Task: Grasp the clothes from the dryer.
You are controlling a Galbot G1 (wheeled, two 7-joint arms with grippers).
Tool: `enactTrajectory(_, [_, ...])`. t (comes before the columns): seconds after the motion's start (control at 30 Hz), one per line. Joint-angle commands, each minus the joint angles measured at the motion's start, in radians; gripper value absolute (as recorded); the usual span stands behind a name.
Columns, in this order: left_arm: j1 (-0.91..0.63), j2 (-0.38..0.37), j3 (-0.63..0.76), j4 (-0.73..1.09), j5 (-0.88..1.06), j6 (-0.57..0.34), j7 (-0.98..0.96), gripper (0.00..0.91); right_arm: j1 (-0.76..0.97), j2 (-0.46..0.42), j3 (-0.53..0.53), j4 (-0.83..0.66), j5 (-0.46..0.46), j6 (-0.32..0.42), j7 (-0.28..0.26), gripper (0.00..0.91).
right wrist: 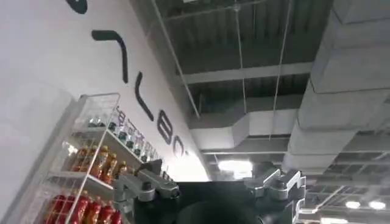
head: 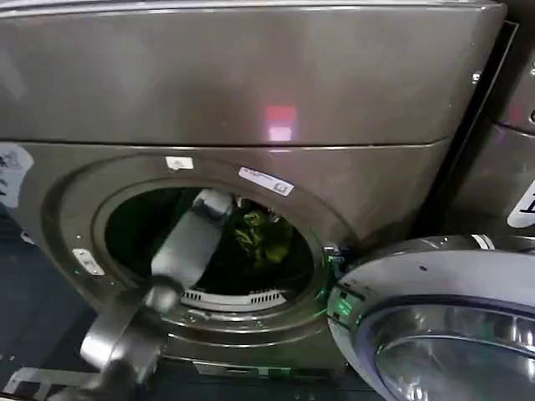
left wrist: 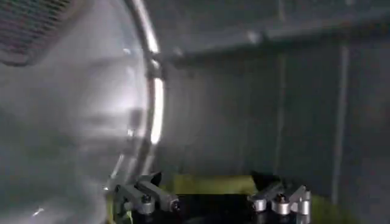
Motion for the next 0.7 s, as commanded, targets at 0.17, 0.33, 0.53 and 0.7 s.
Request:
enactTrajectory(0.17, [-0.139,-0.009,0.053,0.242,0.412,-0.053,0.143,0.907,0.015,0.005,-0.018,0.016,-0.003,-0.001,0.001,0.907])
enactTrajectory(0.33, [-0.117,-0.008,0.058,0.275,0.398,-0.05,0.121,0.907,0.025,0.01,-0.032,0.03,-0.003,-0.001,0.0,0.907])
enactTrajectory(0.53, [-0.093,-0.007,0.057,0.288,0.376,-0.049,0.094,0.907,0.023,0.008,-0.033,0.032,-0.002,0.0,-0.001,0.907])
enactTrajectory(0.7, [-0.084,-0.008,0.06,0.293,0.378,-0.052,0.098,0.466,0.021,0.009,-0.033,0.034,-0.002,0.001,-0.002,0.907])
